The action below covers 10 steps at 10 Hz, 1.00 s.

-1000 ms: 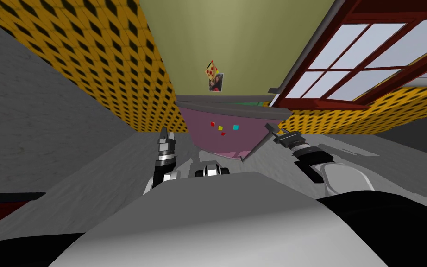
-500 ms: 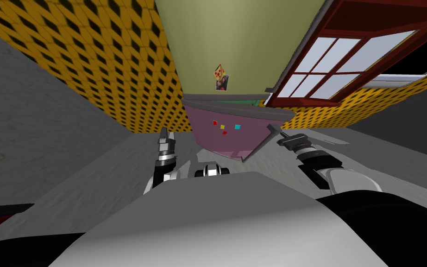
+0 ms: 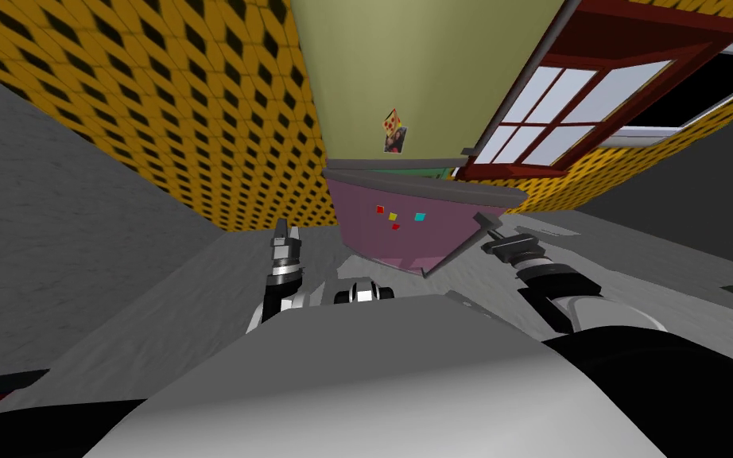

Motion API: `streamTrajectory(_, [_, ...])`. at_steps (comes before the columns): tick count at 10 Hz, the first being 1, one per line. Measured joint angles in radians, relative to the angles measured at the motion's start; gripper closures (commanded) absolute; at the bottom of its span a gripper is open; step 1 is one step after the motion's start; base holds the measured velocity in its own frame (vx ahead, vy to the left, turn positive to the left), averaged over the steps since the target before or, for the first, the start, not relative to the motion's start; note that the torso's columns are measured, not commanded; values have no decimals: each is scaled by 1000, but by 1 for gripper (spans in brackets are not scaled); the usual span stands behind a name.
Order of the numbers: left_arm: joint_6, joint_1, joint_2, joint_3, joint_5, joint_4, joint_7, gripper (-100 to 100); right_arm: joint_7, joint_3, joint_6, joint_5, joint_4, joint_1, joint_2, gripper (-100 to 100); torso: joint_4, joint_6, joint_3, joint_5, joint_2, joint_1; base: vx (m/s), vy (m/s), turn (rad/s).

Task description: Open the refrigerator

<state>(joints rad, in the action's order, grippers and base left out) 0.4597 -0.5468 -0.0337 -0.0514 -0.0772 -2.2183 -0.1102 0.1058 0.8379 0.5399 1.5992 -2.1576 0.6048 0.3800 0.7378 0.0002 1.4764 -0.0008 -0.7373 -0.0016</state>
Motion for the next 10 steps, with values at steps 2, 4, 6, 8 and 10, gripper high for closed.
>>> streamTrajectory(2, [0,0,0,0,0,0,0,0,11,15,-5,14,-6,13,-13,100,0,-1,0,0,-1,-2,-94,249,-80])
streamTrajectory(4, [0,0,0,0,0,0,0,0,35,36,-11,32,-15,30,-24,100,1,0,-1,2,-1,5,-75,291,-136])
streamTrajectory(6, [0,0,0,0,0,0,0,0,39,50,-14,35,-22,44,-39,100,0,0,0,1,-1,2,-102,297,-163])
streamTrajectory(8, [0,0,0,0,0,0,0,0,49,57,-20,51,-31,55,-55,-100,-1,-1,2,-1,3,-7,-14,41,6])
streamTrajectory(10, [0,0,-1,1,0,0,0,0,43,48,-20,43,-25,46,-51,-100,-1,0,2,-4,4,-12,33,-149,55])
